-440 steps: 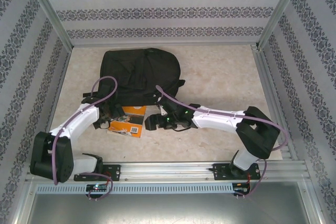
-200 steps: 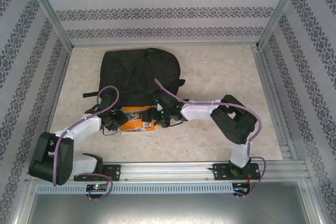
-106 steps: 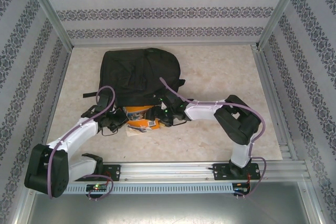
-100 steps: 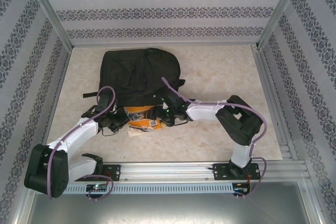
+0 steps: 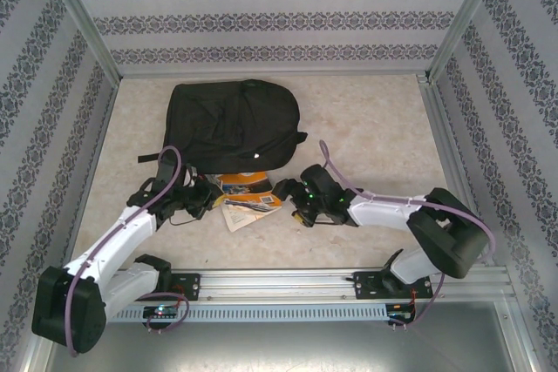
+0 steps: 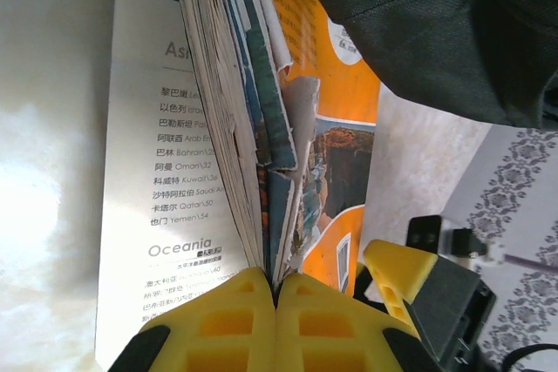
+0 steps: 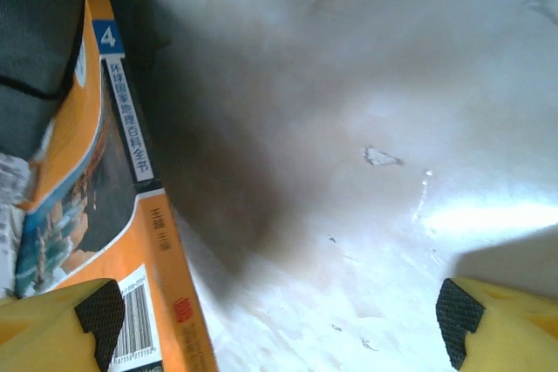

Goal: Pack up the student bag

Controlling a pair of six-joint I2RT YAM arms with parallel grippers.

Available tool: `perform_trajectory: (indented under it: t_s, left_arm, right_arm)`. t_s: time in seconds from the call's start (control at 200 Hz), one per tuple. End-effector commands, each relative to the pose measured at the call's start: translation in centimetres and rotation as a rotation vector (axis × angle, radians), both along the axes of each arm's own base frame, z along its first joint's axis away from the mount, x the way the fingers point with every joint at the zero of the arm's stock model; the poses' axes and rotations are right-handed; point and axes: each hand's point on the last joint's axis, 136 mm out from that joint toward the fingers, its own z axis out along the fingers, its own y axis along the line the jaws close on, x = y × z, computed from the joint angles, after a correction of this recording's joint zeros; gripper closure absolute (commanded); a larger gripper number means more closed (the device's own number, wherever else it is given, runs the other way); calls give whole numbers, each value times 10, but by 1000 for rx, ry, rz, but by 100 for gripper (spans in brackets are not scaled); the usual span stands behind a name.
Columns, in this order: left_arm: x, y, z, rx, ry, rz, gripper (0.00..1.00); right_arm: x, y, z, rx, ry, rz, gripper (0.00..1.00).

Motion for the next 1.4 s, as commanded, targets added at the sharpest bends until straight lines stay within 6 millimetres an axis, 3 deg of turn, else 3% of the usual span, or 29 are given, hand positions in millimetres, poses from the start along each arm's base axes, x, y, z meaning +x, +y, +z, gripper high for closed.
perform_trajectory:
  t_s: [0.0,0.21,0.325,0.425,0.55,0.65,0.794,0.904,1.029,1.234,1.399]
  left_arm:
    - [4,-15,20,-96,-48,-10,100]
    - [1,-25,18,-110,-44,-19,100]
    - [-2,-30,16,-102,-40,-29,100]
    - [-7,-28,13,-77,-25,-40,99]
    - [-16,-22,4,-37,-4,-52,75]
    - [-22,-18,2,14,-13,-86,46]
    - [-21,-2,15,191,-93,-176,24]
    - [-13,7,34,312,-171,-246,17]
    - [1,6,53,379,-257,-322,15]
    - [25,-25,89,332,-456,-488,14]
    - [39,-70,145,132,-763,-623,9]
  right_arm:
    - [18,12,29,144,-54,-124,4]
    - [31,44,58,269,-121,-154,15]
    - [33,48,61,287,-148,-174,35]
    - [32,36,55,254,-163,-205,57]
    - [27,16,49,178,-190,-223,84]
    - [25,5,49,100,-201,-190,100]
    - [16,-17,56,-44,-231,-64,100]
    - [4,-24,85,-106,-326,135,100]
    - [-19,-33,124,-168,-423,371,100]
    - [-44,-52,194,-204,-633,544,100]
    - [-48,-47,249,3,-777,574,100]
